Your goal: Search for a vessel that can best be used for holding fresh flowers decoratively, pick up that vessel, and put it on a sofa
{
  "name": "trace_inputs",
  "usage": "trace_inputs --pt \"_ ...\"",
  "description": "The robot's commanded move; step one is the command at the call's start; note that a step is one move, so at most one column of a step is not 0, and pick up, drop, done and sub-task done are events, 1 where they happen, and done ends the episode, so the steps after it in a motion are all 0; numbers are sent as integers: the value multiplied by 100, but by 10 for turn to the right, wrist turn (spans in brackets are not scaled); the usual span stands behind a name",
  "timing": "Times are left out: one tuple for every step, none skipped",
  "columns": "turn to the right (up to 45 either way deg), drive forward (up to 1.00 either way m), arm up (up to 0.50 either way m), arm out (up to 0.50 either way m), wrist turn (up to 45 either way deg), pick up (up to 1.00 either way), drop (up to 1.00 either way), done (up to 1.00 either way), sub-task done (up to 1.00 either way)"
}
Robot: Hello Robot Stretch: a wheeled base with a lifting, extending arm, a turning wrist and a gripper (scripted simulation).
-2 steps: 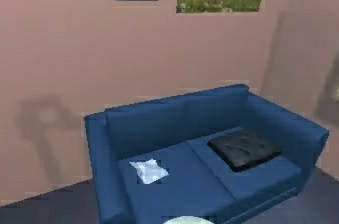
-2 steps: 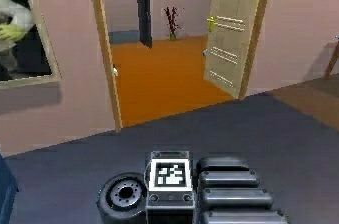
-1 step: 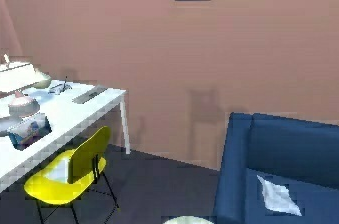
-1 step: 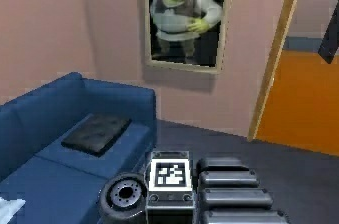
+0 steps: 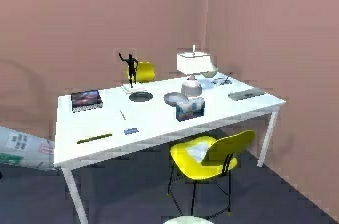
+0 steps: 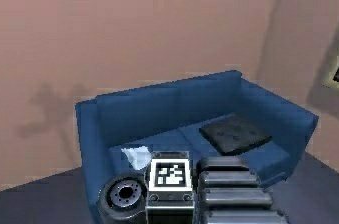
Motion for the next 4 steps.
trace_inputs --pt "-30 0 0 0 0 0 0 0 0" --pt "450 0 0 0 0 0 0 0 0" --pt "210 0 0 0 0 0 0 0 0" --pt "0 35 0 0 0 0 0 0 0"
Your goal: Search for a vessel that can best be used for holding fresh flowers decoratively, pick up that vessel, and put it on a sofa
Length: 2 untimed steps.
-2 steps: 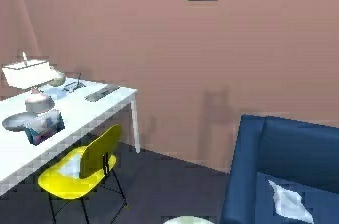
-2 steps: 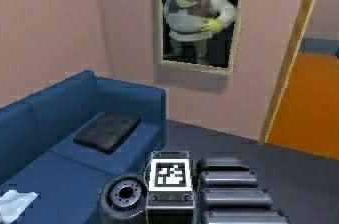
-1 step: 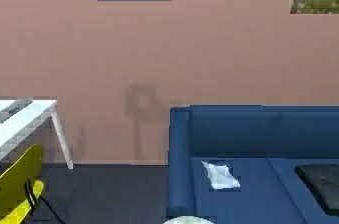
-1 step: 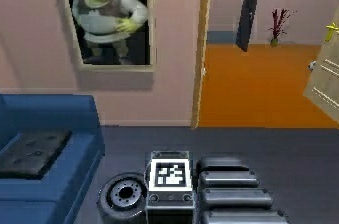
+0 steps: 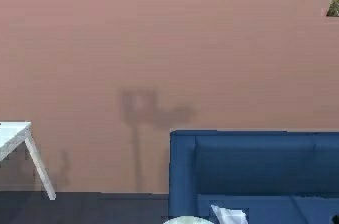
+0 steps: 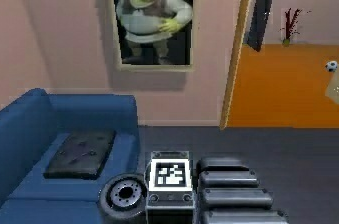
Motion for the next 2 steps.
trace_inputs --pt "-300 0 0 0 0 0 0 0 0" --pt "0 0 0 48 0 0 0 0 0"
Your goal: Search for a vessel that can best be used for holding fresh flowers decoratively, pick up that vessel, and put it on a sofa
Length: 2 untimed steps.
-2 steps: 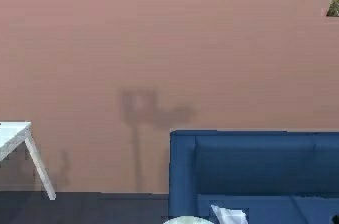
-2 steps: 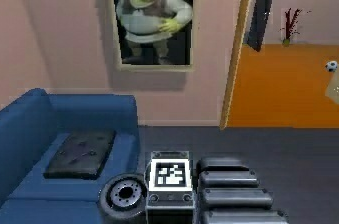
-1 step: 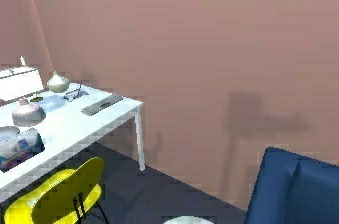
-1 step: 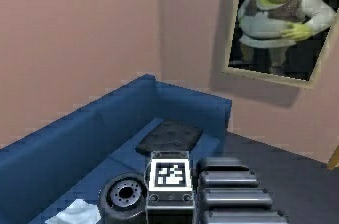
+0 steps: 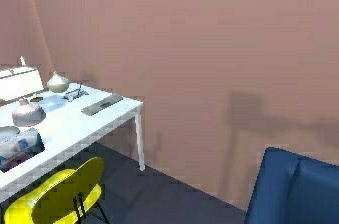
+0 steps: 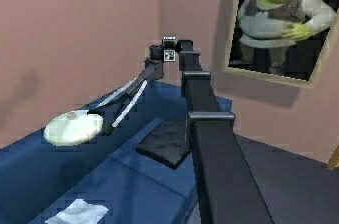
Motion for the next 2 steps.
trace_inputs --pt "0 0 0 0 450 0 0 0 0" --pt "0 0 0 0 450 0 0 0 0"
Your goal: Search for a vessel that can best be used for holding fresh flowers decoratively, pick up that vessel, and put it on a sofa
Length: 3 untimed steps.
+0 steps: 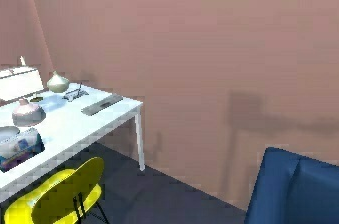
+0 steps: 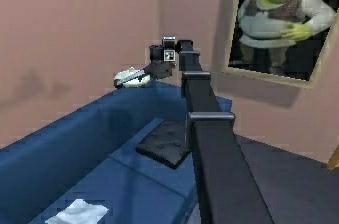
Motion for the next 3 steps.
trace_inputs --pt "0 0 0 0 300 0 0 0 0" --pt "0 0 -36 0 0 0 0 0 0" --pt "0 0 -32 0 0 0 0 0 0"
